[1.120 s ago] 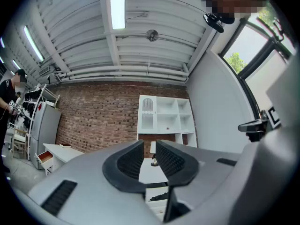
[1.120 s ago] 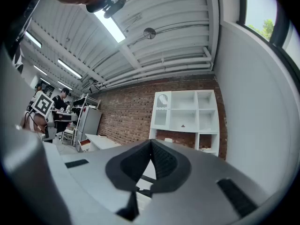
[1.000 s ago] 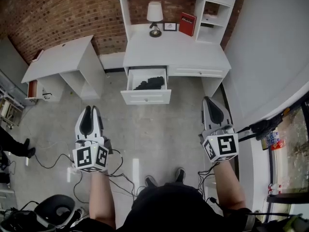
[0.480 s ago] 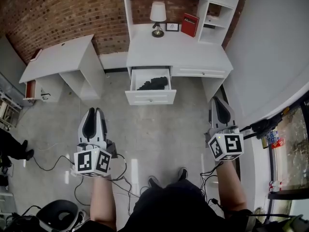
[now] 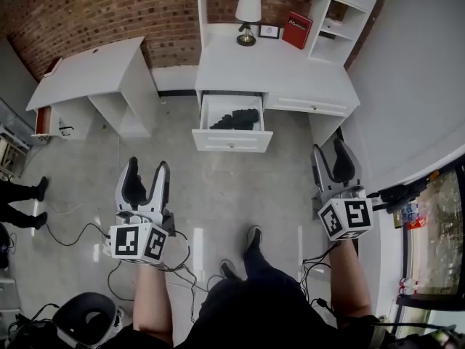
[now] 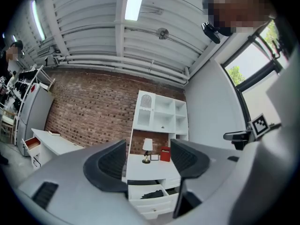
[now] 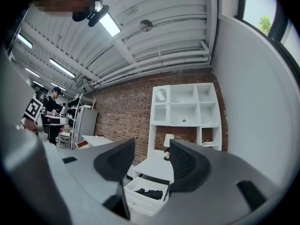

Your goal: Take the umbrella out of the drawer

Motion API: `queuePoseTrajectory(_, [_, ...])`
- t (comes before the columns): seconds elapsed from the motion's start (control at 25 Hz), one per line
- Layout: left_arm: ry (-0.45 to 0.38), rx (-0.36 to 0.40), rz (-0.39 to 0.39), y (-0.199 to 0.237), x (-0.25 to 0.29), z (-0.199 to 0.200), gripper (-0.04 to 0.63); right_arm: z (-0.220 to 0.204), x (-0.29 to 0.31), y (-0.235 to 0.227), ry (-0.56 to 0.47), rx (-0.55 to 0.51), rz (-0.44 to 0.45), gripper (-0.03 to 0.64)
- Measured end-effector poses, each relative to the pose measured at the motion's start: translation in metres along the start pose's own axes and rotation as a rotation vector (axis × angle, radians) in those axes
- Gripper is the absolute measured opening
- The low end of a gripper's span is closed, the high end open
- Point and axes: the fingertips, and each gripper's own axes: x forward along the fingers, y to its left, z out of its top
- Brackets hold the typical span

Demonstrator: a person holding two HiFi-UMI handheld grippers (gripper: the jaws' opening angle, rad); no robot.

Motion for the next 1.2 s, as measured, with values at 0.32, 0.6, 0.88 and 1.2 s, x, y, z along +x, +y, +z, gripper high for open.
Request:
queuePoseTrajectory(0.32, [0.065, 0.067, 0.058, 0.013, 0.055, -0.017, 0.284, -0.026, 0.085, -0.014, -0.009, 0.048, 0.092, 0.236])
queuePoseTrajectory(0.6, [0.127, 0.108, 0.117, 0.019, 0.127, -0.039, 0.284, -0.065, 0.158, -0.049, 0.054, 0.064, 0.154, 0.236])
queuePoseTrajectory(0.88, [0.183, 0.109, 0.099, 0.001, 0.178, -0.068, 0.283, -0.094, 0.199, -0.079, 0.094, 0.065, 0.189, 0.222])
queuePoseTrajectory(1.2, [0.242, 0.106, 0.047, 0.002, 0.216, -0.09, 0.282, -0.106, 0.235, -0.086, 0.126, 0.059, 0.196, 0.221])
